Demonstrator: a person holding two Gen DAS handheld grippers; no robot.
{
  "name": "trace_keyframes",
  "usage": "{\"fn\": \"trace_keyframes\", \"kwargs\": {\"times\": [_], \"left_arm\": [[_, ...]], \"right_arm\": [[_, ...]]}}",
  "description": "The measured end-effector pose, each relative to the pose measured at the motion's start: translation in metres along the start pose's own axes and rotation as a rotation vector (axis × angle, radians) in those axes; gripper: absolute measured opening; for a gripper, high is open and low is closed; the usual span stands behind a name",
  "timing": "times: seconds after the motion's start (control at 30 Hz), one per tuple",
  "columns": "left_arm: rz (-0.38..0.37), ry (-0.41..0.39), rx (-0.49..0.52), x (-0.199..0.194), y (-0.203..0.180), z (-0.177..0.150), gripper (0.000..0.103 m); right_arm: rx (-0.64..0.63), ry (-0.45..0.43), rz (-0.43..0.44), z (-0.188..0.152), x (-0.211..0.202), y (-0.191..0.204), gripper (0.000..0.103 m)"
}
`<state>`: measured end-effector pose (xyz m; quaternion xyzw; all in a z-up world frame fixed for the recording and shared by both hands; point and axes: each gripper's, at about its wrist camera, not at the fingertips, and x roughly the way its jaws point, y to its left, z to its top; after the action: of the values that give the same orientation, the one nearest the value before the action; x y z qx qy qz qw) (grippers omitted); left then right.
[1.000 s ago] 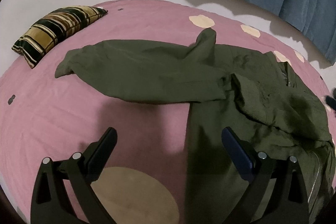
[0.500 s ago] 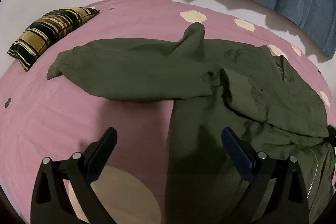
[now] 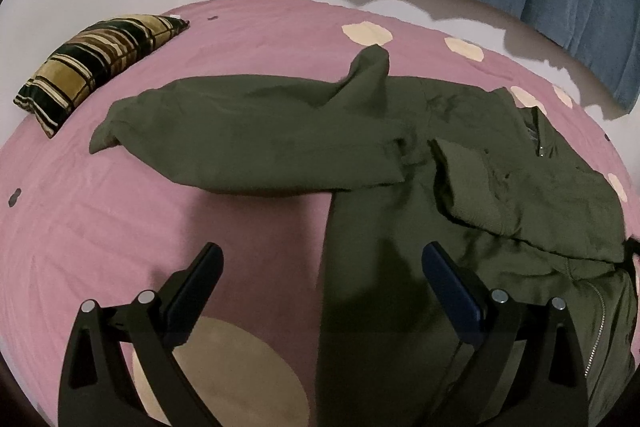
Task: Fold small clothes
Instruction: 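Open the right gripper to lay the sleeve on the jacket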
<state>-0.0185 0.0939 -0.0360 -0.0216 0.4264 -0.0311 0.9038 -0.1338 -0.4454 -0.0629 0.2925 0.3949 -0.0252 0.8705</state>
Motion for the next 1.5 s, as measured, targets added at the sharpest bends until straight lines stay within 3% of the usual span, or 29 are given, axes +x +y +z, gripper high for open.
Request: {"fn": "trace_keyframes", "kwargs": {"times": [0.07, 0.23, 0.33, 0.57, 0.67, 0.8, 0.83, 0.9, 0.97, 1.1, 1.2, 1.23, 1.3, 1.33, 1.4, 1.5], "left_arm": [[0.003, -0.006, 0.003, -0.001, 0.002, 0.001, 0.099], [0.000, -0.012, -0.005, -0.004, 0.009, 0.001, 0.099], [-0.004, -0.017, -0.005, -0.008, 0.015, 0.001, 0.099], [0.003, -0.017, -0.017, -0.005, 0.028, 0.001, 0.099], [-0.011, -0.004, -0.022, -0.002, 0.027, 0.001, 0.099], [-0.006, 0.001, -0.004, 0.000, 0.023, 0.000, 0.099], [-0.007, 0.004, -0.003, 0.001, 0.022, -0.001, 0.099], [-0.009, 0.007, -0.005, 0.000, 0.022, -0.001, 0.099], [-0.009, 0.006, -0.006, 0.000, 0.022, -0.001, 0.099], [-0.007, -0.002, -0.009, -0.001, 0.024, -0.001, 0.099], [-0.004, -0.010, -0.019, -0.002, 0.028, 0.000, 0.099], [-0.002, -0.011, -0.023, -0.002, 0.029, 0.001, 0.099], [-0.003, -0.009, -0.035, -0.002, 0.033, 0.002, 0.099], [-0.005, -0.008, -0.040, -0.002, 0.034, 0.002, 0.099], [-0.017, -0.006, -0.055, -0.002, 0.039, 0.002, 0.099], [-0.016, -0.015, -0.087, -0.004, 0.050, 0.003, 0.099]], "right_arm": [[-0.036, -0.037, 0.017, 0.004, -0.007, 0.025, 0.051], [-0.190, -0.073, 0.088, 0.008, 0.000, 0.101, 0.052], [-0.252, -0.114, -0.008, 0.010, 0.004, 0.114, 0.052], [-0.101, -0.059, -0.102, 0.014, 0.009, 0.039, 0.053], [-0.071, -0.033, -0.133, 0.008, 0.009, 0.012, 0.060], [-0.029, 0.033, -0.075, -0.002, 0.020, -0.015, 0.060], [-0.026, 0.049, -0.076, -0.006, 0.024, -0.019, 0.057], [-0.022, 0.078, -0.099, -0.010, 0.030, -0.025, 0.037], [0.010, 0.070, -0.080, -0.014, 0.032, -0.037, 0.030], [0.053, 0.061, -0.072, -0.012, 0.023, -0.042, 0.029], [0.045, -0.030, -0.130, -0.005, 0.002, -0.024, 0.030], [0.039, -0.073, -0.087, -0.003, -0.008, -0.010, 0.032], [0.026, -0.121, 0.007, 0.002, -0.016, 0.013, 0.050], [0.010, -0.128, 0.073, 0.004, -0.016, 0.032, 0.052], [-0.043, -0.090, 0.189, 0.006, -0.001, 0.074, 0.052], [-0.102, 0.015, 0.298, 0.002, 0.036, 0.126, 0.053]]}}
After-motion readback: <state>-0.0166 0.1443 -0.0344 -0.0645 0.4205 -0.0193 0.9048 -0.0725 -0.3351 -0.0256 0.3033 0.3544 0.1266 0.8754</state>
